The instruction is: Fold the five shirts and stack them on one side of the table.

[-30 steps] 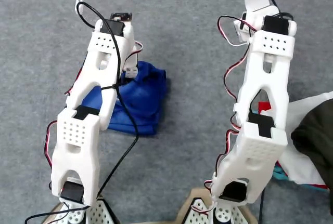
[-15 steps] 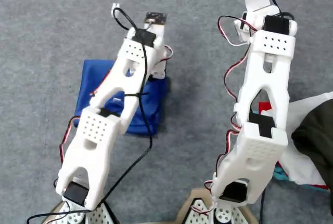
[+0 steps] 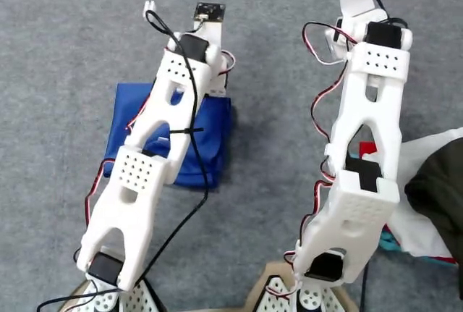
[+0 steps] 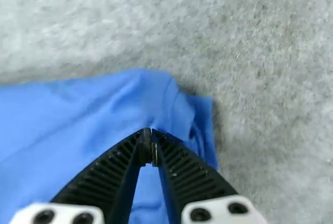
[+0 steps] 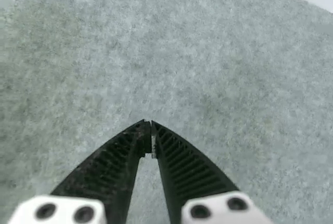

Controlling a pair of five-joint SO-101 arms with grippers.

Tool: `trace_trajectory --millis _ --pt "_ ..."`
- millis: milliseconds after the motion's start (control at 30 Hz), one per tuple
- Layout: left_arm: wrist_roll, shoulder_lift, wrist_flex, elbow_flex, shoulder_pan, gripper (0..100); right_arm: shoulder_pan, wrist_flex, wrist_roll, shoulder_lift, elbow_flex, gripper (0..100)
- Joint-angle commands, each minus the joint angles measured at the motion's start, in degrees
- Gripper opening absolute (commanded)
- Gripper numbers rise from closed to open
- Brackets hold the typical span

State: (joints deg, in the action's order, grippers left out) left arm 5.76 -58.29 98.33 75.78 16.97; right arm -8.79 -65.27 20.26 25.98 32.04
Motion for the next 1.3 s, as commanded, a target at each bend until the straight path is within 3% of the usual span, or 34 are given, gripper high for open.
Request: trace_trajectory --millis 0,133,467,600,767,1033,1267 --pt "0.0 2.24 2.81 6.07 -3.43 2 2.68 -3.87 -0.35 -2.15 3.82 0.9" --pt "-2.29 11.38 2.81 -1.58 -7.38 2 8.04 -13.8 -0.18 -5.05 7.08 0.9" --pt "-8.7 41.01 2.11 -56.44 -11.43 2 27.47 -31.12 -0.26 -13.85 7.16 0.6" --pt "-8.7 47.25 -10.37 -79.82 -12.75 2 36.0 -31.82 -0.7 -13.32 5.93 0.5" --pt "-8.97 56.04 -21.8 -98.81 -16.18 2 39.78 -27.52 -3.08 -11.91 -1.45 0.5" --pt "-8.97 60.18 -26.99 -110.86 -16.0 2 40.92 -13.89 -5.1 -12.62 -22.37 0.5" --pt "-8.79 60.44 -26.9 -110.15 -16.09 2 41.27 -8.09 -5.19 -16.75 -36.62 0.5"
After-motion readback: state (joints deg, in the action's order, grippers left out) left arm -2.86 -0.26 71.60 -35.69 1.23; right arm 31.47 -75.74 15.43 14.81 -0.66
